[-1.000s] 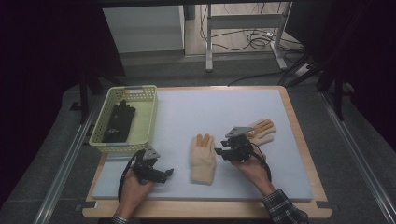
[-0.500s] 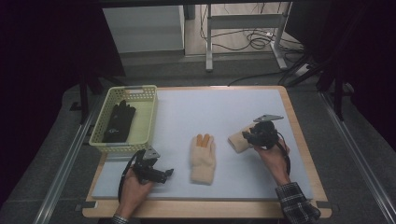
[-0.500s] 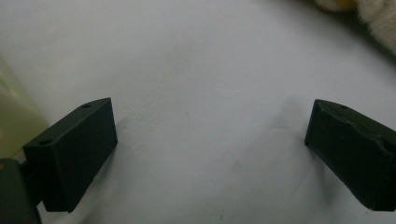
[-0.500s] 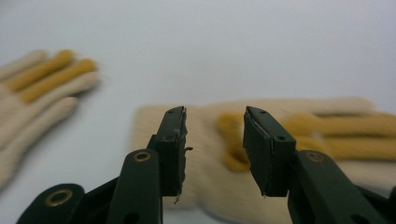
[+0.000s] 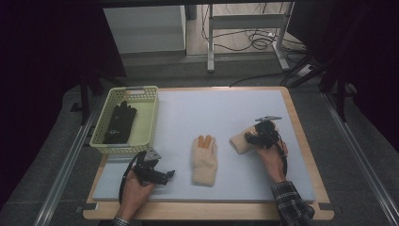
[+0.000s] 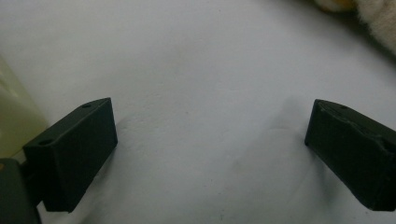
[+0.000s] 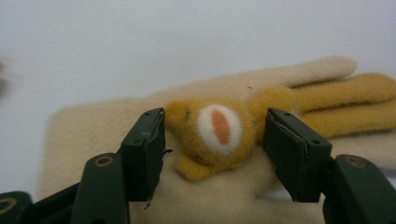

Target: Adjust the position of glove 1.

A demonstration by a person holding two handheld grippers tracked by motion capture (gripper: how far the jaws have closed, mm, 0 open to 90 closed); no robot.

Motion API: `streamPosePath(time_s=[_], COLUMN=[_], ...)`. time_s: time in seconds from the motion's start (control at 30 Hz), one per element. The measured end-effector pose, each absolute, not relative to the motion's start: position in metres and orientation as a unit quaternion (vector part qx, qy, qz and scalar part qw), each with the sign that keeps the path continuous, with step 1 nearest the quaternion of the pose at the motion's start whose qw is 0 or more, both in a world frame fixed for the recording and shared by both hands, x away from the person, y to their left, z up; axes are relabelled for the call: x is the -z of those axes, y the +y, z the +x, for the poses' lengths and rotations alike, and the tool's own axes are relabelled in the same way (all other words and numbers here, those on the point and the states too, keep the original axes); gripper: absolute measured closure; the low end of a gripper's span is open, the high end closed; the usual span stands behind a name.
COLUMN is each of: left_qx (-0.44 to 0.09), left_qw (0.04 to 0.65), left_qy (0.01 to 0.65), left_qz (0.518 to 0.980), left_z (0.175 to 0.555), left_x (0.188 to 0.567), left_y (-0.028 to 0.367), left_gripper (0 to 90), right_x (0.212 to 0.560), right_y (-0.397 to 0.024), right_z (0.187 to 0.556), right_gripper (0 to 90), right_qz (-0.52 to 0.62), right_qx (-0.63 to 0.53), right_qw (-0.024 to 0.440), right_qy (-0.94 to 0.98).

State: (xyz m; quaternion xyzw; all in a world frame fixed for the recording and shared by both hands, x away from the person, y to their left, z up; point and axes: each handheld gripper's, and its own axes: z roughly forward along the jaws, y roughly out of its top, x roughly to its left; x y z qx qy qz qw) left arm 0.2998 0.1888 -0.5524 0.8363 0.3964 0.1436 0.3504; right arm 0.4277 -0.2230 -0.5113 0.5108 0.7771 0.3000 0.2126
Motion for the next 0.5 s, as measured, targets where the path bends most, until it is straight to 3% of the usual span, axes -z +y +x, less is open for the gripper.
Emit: streamPosePath(time_s=[0.2, 0.5], left_qx=[-0.144, -0.144], left_qw=[0.350, 0.350], left_qy=[0.396, 0.396], left_qz=[0.836, 0.836], left_z=[0.300, 0.300], left_x=[0.552, 0.552], left_y=[0.189, 0.189], left_gripper=[2.4, 2.3], right_x=[0.517, 0.504], right_y=[-0.215, -0.230], right_z=[0.427, 0.419], right_gripper=[60.4, 63.4], right_qz=[0.501, 0.462], right_qx=[-0.283, -0.323], right_qw=[0.243, 0.218], right_qy=[0.781, 0.797])
